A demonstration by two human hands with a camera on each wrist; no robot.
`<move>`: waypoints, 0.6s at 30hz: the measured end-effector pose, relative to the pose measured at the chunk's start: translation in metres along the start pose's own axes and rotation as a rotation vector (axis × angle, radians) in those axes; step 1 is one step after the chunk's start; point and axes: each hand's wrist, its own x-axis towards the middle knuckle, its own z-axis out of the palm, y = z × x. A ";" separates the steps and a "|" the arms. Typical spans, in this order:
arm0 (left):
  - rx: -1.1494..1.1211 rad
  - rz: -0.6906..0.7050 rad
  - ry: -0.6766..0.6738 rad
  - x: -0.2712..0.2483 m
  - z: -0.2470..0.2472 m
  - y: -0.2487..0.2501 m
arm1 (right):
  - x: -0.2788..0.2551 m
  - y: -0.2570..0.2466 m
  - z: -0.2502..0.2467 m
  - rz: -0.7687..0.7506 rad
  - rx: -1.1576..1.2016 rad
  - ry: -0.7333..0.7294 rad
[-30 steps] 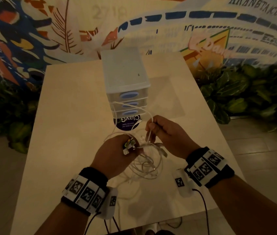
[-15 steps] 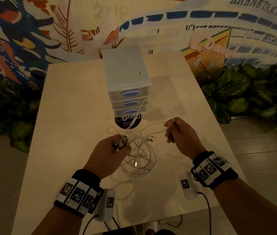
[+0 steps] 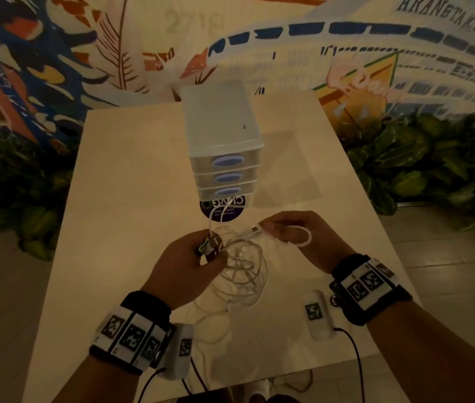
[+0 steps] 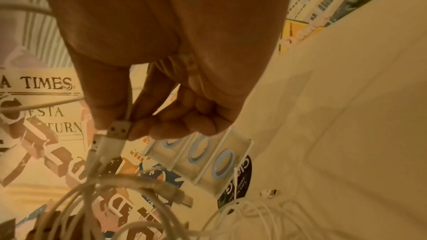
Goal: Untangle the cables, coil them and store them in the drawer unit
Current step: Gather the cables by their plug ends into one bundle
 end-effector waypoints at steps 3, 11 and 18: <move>-0.007 -0.030 -0.004 -0.001 -0.001 -0.002 | 0.002 -0.006 0.001 -0.055 0.047 0.071; 0.007 -0.145 0.043 -0.002 -0.014 -0.010 | 0.006 0.014 -0.020 -0.202 -0.111 0.258; -0.039 -0.223 0.055 -0.003 -0.013 -0.017 | -0.003 0.048 -0.046 -0.233 -0.627 0.116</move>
